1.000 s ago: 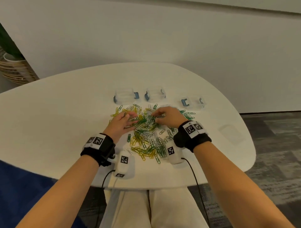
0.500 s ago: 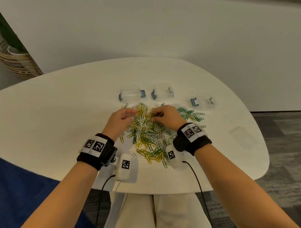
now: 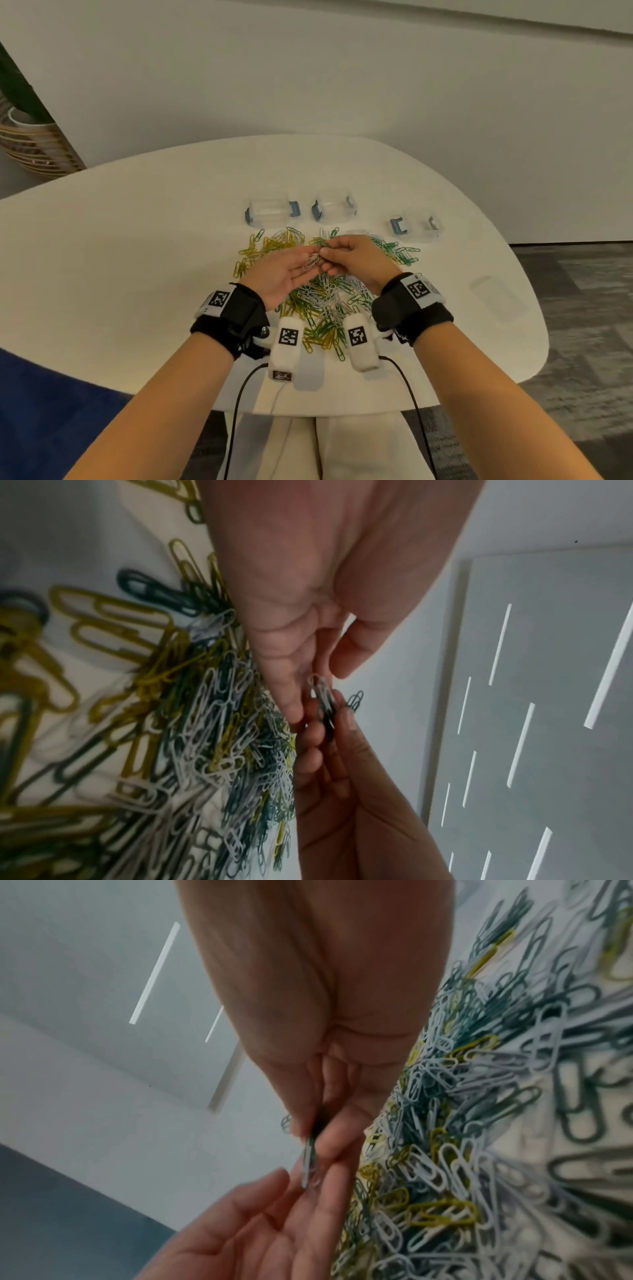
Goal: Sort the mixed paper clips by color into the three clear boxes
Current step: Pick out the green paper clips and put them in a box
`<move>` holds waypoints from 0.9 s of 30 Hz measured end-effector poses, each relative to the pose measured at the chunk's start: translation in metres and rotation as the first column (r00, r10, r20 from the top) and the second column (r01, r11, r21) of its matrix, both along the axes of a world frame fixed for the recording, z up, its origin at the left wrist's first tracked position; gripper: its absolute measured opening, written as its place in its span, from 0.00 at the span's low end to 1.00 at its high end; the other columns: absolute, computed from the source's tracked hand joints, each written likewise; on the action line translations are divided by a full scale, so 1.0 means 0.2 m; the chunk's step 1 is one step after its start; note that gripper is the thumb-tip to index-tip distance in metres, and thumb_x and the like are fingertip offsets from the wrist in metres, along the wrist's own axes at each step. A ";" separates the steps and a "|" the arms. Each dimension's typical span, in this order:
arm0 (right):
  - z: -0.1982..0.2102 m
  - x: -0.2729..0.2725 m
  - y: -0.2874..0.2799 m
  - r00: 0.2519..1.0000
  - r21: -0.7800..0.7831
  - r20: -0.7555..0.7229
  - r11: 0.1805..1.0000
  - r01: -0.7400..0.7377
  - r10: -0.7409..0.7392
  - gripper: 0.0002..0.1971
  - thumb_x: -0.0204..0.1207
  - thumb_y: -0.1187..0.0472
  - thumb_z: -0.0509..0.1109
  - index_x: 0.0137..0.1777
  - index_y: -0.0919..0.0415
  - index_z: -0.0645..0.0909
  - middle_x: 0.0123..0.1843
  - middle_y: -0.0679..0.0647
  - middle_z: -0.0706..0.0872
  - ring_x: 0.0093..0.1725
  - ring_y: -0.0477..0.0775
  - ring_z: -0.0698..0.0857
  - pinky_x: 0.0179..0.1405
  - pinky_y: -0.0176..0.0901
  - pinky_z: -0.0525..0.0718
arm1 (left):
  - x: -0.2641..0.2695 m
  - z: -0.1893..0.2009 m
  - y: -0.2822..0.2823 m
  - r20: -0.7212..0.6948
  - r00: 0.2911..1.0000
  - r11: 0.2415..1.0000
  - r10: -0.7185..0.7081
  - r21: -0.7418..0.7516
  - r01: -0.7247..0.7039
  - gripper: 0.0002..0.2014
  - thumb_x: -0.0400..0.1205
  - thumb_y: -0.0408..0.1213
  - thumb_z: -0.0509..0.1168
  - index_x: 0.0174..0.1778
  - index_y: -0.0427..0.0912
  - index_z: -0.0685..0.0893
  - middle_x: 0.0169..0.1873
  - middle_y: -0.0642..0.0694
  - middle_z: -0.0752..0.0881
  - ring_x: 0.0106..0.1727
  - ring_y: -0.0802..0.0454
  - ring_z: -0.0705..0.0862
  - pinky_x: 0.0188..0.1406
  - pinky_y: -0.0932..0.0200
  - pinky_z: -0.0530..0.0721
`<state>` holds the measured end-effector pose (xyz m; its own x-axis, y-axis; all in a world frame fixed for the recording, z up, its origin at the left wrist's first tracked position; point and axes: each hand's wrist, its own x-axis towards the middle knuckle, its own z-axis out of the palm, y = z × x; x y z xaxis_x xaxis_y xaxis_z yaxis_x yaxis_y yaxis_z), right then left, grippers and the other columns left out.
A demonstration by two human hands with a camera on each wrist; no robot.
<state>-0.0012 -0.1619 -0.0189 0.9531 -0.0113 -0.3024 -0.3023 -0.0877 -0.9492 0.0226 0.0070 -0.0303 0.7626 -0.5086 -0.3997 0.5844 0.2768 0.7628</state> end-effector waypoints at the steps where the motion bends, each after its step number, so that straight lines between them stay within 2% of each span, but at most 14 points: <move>1: 0.00 0.00 0.00 1.000 0.023 0.000 1.000 0.020 -0.020 0.14 0.78 0.69 0.69 0.62 0.76 0.80 0.39 0.60 0.87 0.30 0.42 0.86 0.36 0.29 0.87 | 0.00 -0.01 0.00 0.048 0.999 0.999 0.010 0.041 -0.012 0.11 0.83 0.25 0.60 0.59 0.34 0.83 0.53 0.36 0.88 0.52 0.47 0.88 0.53 0.59 0.87; 6: 0.01 0.00 0.00 0.999 0.077 -0.010 0.996 0.044 -0.043 0.15 0.78 0.72 0.68 0.63 0.78 0.79 0.41 0.59 0.87 0.30 0.42 0.86 0.37 0.28 0.87 | 0.03 -0.01 0.01 0.269 0.963 0.946 0.030 0.303 -0.114 0.07 0.80 0.22 0.65 0.51 0.33 0.84 0.45 0.36 0.88 0.39 0.55 0.90 0.41 0.66 0.88; 8: 0.02 0.00 -0.03 0.997 0.062 -0.009 0.995 0.079 -0.078 0.16 0.78 0.73 0.68 0.64 0.80 0.78 0.43 0.59 0.87 0.29 0.41 0.86 0.37 0.29 0.87 | 0.04 0.00 0.03 0.330 0.944 0.907 -0.013 0.401 -0.128 0.07 0.81 0.26 0.64 0.53 0.35 0.85 0.50 0.37 0.88 0.45 0.53 0.89 0.44 0.63 0.88; 10: 0.02 0.00 -0.05 0.995 0.048 -0.005 0.994 0.097 -0.097 0.16 0.78 0.74 0.68 0.64 0.80 0.77 0.46 0.59 0.88 0.30 0.40 0.86 0.38 0.29 0.87 | 0.04 0.01 0.04 0.392 0.919 0.857 -0.050 0.489 -0.162 0.09 0.84 0.34 0.62 0.55 0.43 0.86 0.56 0.45 0.87 0.55 0.52 0.85 0.53 0.57 0.85; 12: 0.04 -0.01 -0.06 0.997 0.009 0.015 0.997 0.073 -0.074 0.15 0.78 0.74 0.67 0.64 0.79 0.78 0.49 0.62 0.88 0.33 0.42 0.87 0.40 0.30 0.88 | 0.02 0.03 0.04 0.414 0.910 0.841 -0.021 0.499 -0.208 0.11 0.85 0.38 0.59 0.56 0.47 0.86 0.57 0.48 0.87 0.59 0.53 0.84 0.58 0.53 0.83; 13: 0.06 0.00 -0.05 0.999 -0.027 0.034 0.999 0.038 -0.037 0.14 0.78 0.74 0.68 0.63 0.78 0.79 0.50 0.64 0.88 0.35 0.44 0.87 0.42 0.31 0.88 | 0.02 0.03 0.03 0.359 0.933 0.872 0.018 0.451 -0.191 0.12 0.86 0.40 0.58 0.57 0.45 0.85 0.58 0.46 0.87 0.59 0.51 0.85 0.58 0.53 0.83; 14: 0.08 0.00 -0.03 0.998 -0.070 0.056 0.997 -0.019 0.023 0.14 0.78 0.73 0.68 0.63 0.76 0.81 0.51 0.66 0.88 0.38 0.47 0.87 0.45 0.32 0.88 | 0.02 0.04 0.01 0.228 0.972 0.928 0.051 0.349 -0.130 0.14 0.86 0.42 0.57 0.59 0.41 0.84 0.58 0.41 0.87 0.58 0.48 0.86 0.57 0.53 0.85; 16: 0.14 0.01 0.01 0.976 -0.202 0.083 0.963 -0.180 0.200 0.14 0.77 0.72 0.70 0.62 0.69 0.82 0.52 0.65 0.89 0.43 0.50 0.87 0.49 0.37 0.88 | 0.00 0.05 -0.02 -0.142 0.990 1.000 0.026 0.000 -0.026 0.20 0.87 0.46 0.55 0.62 0.33 0.80 0.58 0.32 0.86 0.57 0.41 0.86 0.51 0.50 0.88; 17: 0.15 0.01 0.02 0.960 -0.300 0.093 0.927 -0.226 0.265 0.14 0.77 0.71 0.70 0.62 0.65 0.83 0.53 0.62 0.89 0.45 0.50 0.87 0.50 0.38 0.88 | 0.00 0.04 -0.02 -0.286 0.958 0.989 0.018 -0.133 -0.058 0.21 0.87 0.45 0.53 0.63 0.30 0.78 0.56 0.30 0.85 0.56 0.39 0.86 0.49 0.50 0.89; 19: 0.16 0.06 -0.01 0.955 -0.520 0.141 0.840 -0.154 0.263 0.15 0.77 0.69 0.69 0.62 0.58 0.84 0.53 0.55 0.88 0.46 0.47 0.86 0.48 0.35 0.86 | 0.02 0.02 0.00 -0.404 0.911 0.965 0.075 -0.201 -0.168 0.18 0.87 0.40 0.55 0.64 0.29 0.77 0.51 0.30 0.85 0.49 0.41 0.87 0.40 0.54 0.90; 21: 0.13 0.08 -0.07 0.968 -0.712 0.126 0.700 -0.064 0.217 0.16 0.77 0.69 0.67 0.62 0.55 0.84 0.55 0.54 0.87 0.50 0.50 0.84 0.48 0.36 0.85 | 0.05 -0.02 0.05 -0.375 0.918 0.974 0.126 -0.130 -0.186 0.12 0.86 0.36 0.57 0.58 0.32 0.80 0.40 0.37 0.86 0.35 0.51 0.87 0.29 0.63 0.87; 24: 0.03 0.08 -0.12 0.932 -0.861 -0.146 0.422 -0.285 0.331 0.24 0.73 0.65 0.72 0.69 0.49 0.80 0.66 0.55 0.80 0.61 0.56 0.81 0.63 0.46 0.81 | 0.07 -0.06 0.11 -0.340 0.934 0.990 0.111 -0.043 -0.134 0.13 0.87 0.40 0.56 0.39 0.41 0.78 0.24 0.49 0.78 0.21 0.58 0.75 0.16 0.68 0.75; 25: -0.01 0.07 -0.11 0.914 -0.873 -0.185 0.366 -0.322 0.361 0.25 0.72 0.63 0.74 0.70 0.48 0.79 0.66 0.56 0.78 0.62 0.57 0.79 0.64 0.48 0.79 | 0.07 -0.05 0.11 -0.335 0.935 0.991 0.117 -0.025 -0.133 0.15 0.87 0.41 0.55 0.35 0.43 0.75 0.21 0.51 0.74 0.19 0.58 0.72 0.14 0.68 0.71; 27: -0.05 0.05 -0.09 0.920 -0.895 -0.114 0.363 -0.258 0.374 0.20 0.73 0.62 0.75 0.65 0.52 0.82 0.62 0.57 0.78 0.60 0.58 0.79 0.63 0.48 0.79 | 0.07 -0.03 0.12 -0.318 0.940 0.991 0.126 -0.003 -0.134 0.15 0.87 0.42 0.55 0.33 0.44 0.73 0.18 0.52 0.71 0.17 0.59 0.69 0.11 0.69 0.66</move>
<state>0.0088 -0.1797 -0.0285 0.9689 0.0940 -0.2290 0.0229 -0.9551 -0.2956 0.0375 0.0308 -0.0371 0.6592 -0.4264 -0.6194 0.7520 0.3827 0.5368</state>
